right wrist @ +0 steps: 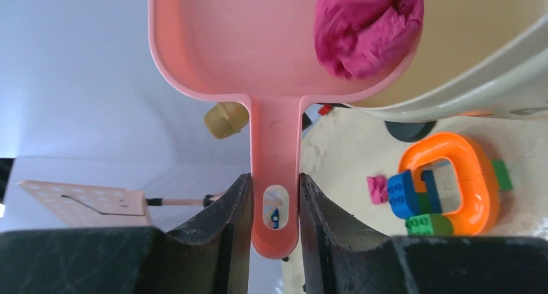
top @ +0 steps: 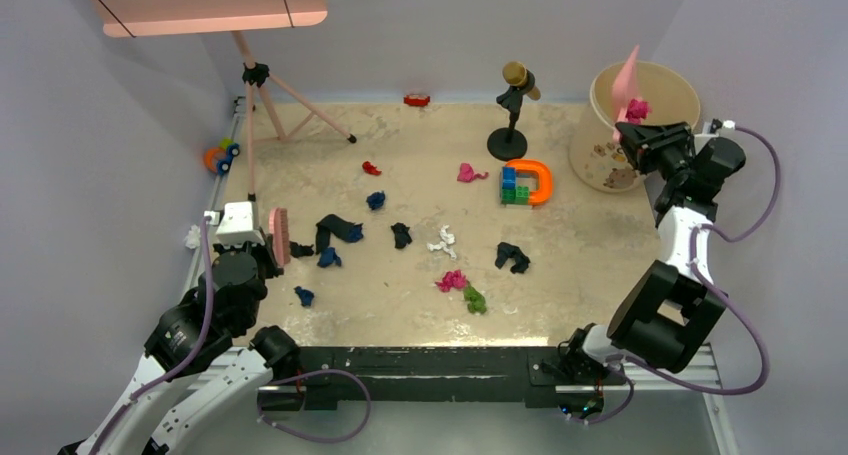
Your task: Sweep away the paper scraps from the table
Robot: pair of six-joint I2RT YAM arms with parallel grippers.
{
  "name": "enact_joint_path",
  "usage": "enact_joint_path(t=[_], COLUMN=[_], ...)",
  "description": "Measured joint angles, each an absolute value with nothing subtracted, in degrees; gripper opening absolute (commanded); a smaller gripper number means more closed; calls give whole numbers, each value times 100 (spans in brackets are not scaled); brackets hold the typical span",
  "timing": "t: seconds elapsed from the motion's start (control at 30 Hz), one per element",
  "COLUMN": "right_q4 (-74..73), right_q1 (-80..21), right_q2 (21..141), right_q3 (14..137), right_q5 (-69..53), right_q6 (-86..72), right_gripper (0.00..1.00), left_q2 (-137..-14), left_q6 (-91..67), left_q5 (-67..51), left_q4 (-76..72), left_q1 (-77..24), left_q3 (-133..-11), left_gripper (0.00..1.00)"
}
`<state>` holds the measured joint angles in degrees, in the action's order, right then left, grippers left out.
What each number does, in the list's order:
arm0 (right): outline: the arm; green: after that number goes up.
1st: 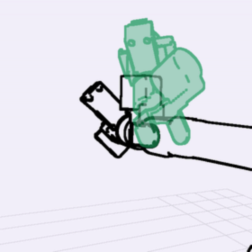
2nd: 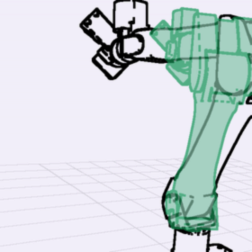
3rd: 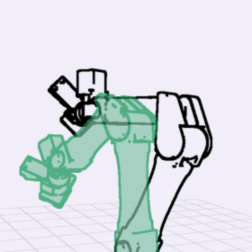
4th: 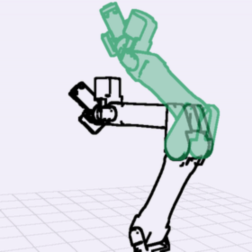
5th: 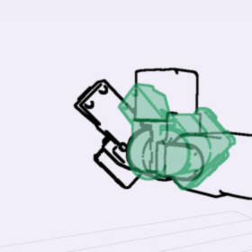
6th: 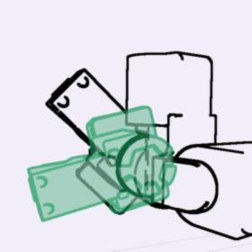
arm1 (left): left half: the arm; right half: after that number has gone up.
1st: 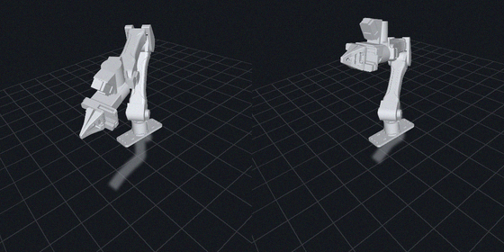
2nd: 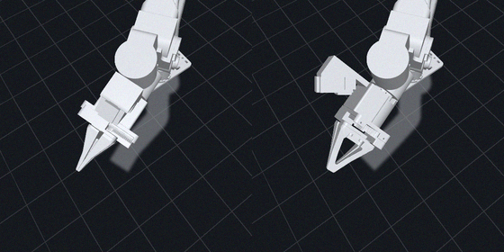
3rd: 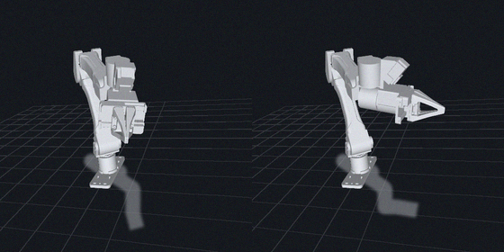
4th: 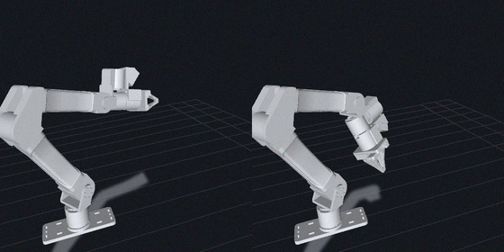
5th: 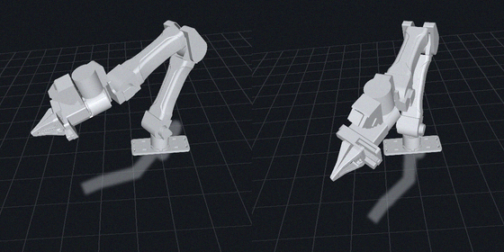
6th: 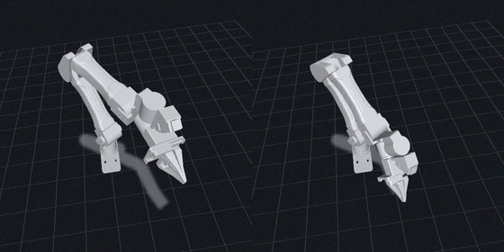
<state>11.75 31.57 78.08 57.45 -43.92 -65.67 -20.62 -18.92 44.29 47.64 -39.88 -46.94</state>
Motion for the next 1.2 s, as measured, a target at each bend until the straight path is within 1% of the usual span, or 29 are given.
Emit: enact_joint_path(t=[0.13, 0.27, 0.4, 0.47, 0.57, 0.63, 0.7, 0.8, 0.9, 0.93, 1.07, 1.2], right_q4=[1745, 939, 226, -311, -989, -1214, -1308, -1422, -1562, -1566, -1507, -1341], right_q1=[3214, 3170, 3063, 2751, 1804, 1214, 784, 648, 532, 449, 21, -851], right_q2=[7870, 7824, 7450, 7181, 6785, 6479, 6010, 5275, 4803, 4705, 4694, 5054], right_q3=[5765, 6670, 7363, 7590, 7642, 7413, 6840, 5878, 5183, 4984, 4436, 4272], right_q5=[-4683, -4755, -4718, -4456, -3905, -3621, -3452, -3336, -3186, -3144, -3114, -2786], right_q6=[-6952, -6149, -5240, -4670, -3883, -3509, -3212, -2875, -2624, -2561, -2432, -2364], right_gripper=[18, 18, 17, 14, 14, 13, 12, 7, 0, 0, 0, 0], left_q2=[-2062, -2073, -2141, -2235, -2464, -2571, -2648, -2727, -2733, -2724, -2630, -2458], left_q6=[-1892, -1892, -1890, -1911, -1997, -1999, -2001, -2045, -2047, -2047, -2047, -2045], left_q5=[4429, 4429, 4429, 4512, 4692, 4727, 4803, 5006, 5092, 5103, 5144, 5293], left_q4=[4764, 4764, 4762, 4779, 4860, 4880, 4884, 4890, 4877, 4866, 4803, 4757], left_q1=[-3988, -3988, -3988, -3981, -3975, -3975, -3975, -3975, -3970, -3970, -3948, -3933], left_q3=[-4692, -4692, -4692, -4692, -4703, -4703, -4703, -4703, -4703, -4703, -4703, -4703], left_gripper=[0, 0, 0, 0, 0, 0, 0, 0, 0, 0, 0, 0])
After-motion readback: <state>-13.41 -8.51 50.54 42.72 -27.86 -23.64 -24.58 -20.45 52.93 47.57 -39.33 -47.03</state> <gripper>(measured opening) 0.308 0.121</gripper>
